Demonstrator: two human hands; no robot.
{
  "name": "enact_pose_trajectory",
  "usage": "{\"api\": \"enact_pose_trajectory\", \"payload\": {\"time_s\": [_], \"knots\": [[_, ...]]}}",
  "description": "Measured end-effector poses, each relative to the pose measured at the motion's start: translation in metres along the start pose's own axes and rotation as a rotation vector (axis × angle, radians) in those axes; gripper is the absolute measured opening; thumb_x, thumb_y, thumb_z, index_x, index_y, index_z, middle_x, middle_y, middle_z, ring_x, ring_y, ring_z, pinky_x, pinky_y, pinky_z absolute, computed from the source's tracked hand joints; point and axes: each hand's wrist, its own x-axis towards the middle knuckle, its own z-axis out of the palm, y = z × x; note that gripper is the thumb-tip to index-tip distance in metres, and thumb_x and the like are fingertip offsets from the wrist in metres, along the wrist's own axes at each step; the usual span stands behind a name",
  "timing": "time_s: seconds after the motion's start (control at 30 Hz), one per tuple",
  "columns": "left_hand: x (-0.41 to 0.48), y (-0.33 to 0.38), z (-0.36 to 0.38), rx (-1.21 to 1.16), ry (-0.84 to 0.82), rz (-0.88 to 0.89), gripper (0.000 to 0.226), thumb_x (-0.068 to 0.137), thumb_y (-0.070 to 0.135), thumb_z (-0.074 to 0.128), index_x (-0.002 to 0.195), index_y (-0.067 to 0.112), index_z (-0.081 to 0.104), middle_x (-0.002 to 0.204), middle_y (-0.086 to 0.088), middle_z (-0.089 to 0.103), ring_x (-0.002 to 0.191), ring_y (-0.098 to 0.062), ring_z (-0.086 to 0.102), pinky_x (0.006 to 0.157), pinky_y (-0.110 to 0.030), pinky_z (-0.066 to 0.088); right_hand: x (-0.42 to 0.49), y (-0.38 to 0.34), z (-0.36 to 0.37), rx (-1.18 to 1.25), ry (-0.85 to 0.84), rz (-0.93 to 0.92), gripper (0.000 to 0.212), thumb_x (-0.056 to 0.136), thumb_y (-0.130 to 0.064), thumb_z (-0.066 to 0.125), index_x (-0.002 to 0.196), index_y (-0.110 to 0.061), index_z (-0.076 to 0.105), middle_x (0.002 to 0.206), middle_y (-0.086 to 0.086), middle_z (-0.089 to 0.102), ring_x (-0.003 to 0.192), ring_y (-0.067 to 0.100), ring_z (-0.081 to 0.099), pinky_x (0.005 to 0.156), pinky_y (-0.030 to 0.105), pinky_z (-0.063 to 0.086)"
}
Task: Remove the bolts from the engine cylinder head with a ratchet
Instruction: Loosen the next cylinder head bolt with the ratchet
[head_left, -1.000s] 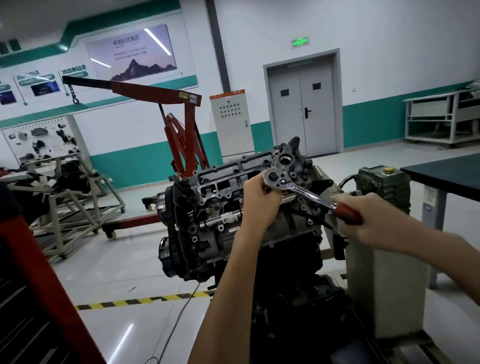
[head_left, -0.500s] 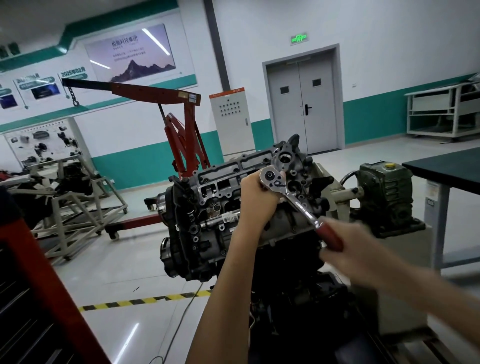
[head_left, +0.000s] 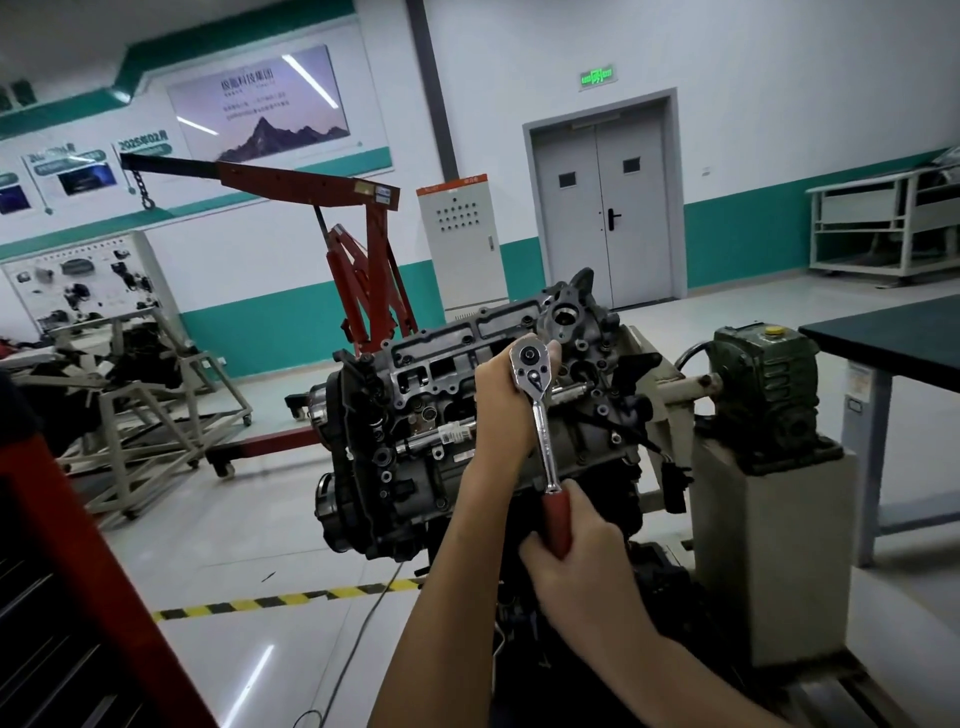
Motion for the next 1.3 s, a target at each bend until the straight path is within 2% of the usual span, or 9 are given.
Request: {"api": "enact_pose_trajectory", "payload": {"time_s": [0.17,0.3,0.43,0.57,0.7,0.87,1.03,1.17,1.3], "knots": [[0.005,-0.002,-0.006,0.000,-0.071,-0.054,0.049,0.090,0.008,0.062,0.053,0.022,0.033,0.049,0.013,0.033,0.052,-0.006,0.029,0.053,-0.026,0.029,0.030,-0.007,-0.088,-0.431,-0.231,-0.159,0.028,0.075,-0.002,0.064,0.082,-0.025,0.049,0.055,-0.006,0.047,0.045,0.003,0.049,0.047,0.011,0.038],[0.012,0.000,-0.007,0.032,-0.154,-0.052,0.045,0.085,-0.004,0.059,0.050,0.017,0.041,0.044,0.014,0.038,0.048,-0.003,0.029,0.050,-0.020,0.026,0.073,-0.030,-0.150,-0.715,-0.360,-0.305,0.039,0.076,0.002,0.064,0.072,-0.031,0.045,0.058,-0.004,0.051,0.049,0.005,0.053,0.050,0.015,0.043],[0.004,-0.003,0.000,-0.035,-0.045,-0.047,0.047,0.087,-0.005,0.059,0.052,0.017,0.038,0.047,0.015,0.037,0.050,-0.004,0.028,0.051,-0.026,0.026,0.056,-0.008,-0.124,-0.564,-0.253,-0.237,0.031,0.076,-0.001,0.066,0.075,-0.025,0.047,0.058,0.001,0.051,0.043,0.008,0.046,0.047,0.024,0.045],[-0.001,0.000,0.007,-0.045,0.024,-0.017,0.051,0.092,0.008,0.061,0.054,0.027,0.033,0.047,0.015,0.032,0.050,-0.003,0.027,0.049,-0.018,0.025,0.006,0.001,-0.046,-0.153,0.012,-0.107,0.034,0.074,0.001,0.066,0.071,-0.025,0.044,0.050,-0.008,0.043,0.040,-0.002,0.046,0.039,0.005,0.031],[-0.001,0.000,0.004,-0.029,0.033,0.014,0.050,0.093,0.010,0.060,0.058,0.025,0.029,0.054,0.012,0.028,0.051,-0.002,0.024,0.049,-0.016,0.022,-0.002,-0.005,0.006,0.102,0.029,-0.010,0.019,0.077,0.000,0.059,0.083,-0.014,0.048,0.053,-0.003,0.043,0.038,0.002,0.045,0.039,0.010,0.033],[0.007,-0.001,-0.002,-0.011,-0.086,-0.040,0.054,0.091,0.010,0.063,0.051,0.030,0.032,0.045,0.016,0.034,0.049,-0.003,0.028,0.051,-0.019,0.026,0.019,-0.004,-0.073,-0.247,-0.183,-0.147,0.028,0.073,0.003,0.062,0.071,-0.021,0.049,0.052,-0.007,0.045,0.042,0.002,0.044,0.042,0.008,0.033],[0.009,-0.004,-0.007,0.000,-0.137,-0.058,0.040,0.084,-0.009,0.057,0.053,0.009,0.039,0.046,0.014,0.034,0.050,-0.005,0.027,0.052,-0.027,0.024,0.076,-0.027,-0.151,-0.734,-0.350,-0.318,0.032,0.077,-0.001,0.065,0.074,-0.027,0.047,0.059,-0.005,0.052,0.052,0.000,0.054,0.052,0.012,0.044],[-0.001,-0.004,-0.002,-0.061,-0.036,-0.049,0.045,0.089,0.000,0.059,0.054,0.020,0.039,0.047,0.014,0.037,0.051,-0.005,0.029,0.051,-0.027,0.027,0.054,-0.006,-0.122,-0.563,-0.254,-0.209,0.033,0.076,-0.003,0.066,0.076,-0.030,0.047,0.061,0.002,0.054,0.046,0.011,0.050,0.049,0.029,0.048],[-0.004,0.000,0.005,-0.085,0.017,-0.027,0.047,0.093,0.011,0.061,0.057,0.027,0.036,0.050,0.016,0.035,0.053,-0.002,0.030,0.052,-0.021,0.029,0.006,0.002,-0.043,-0.149,0.015,-0.125,0.034,0.075,0.000,0.065,0.069,-0.026,0.043,0.048,-0.007,0.043,0.038,0.000,0.044,0.039,0.007,0.031]]}}
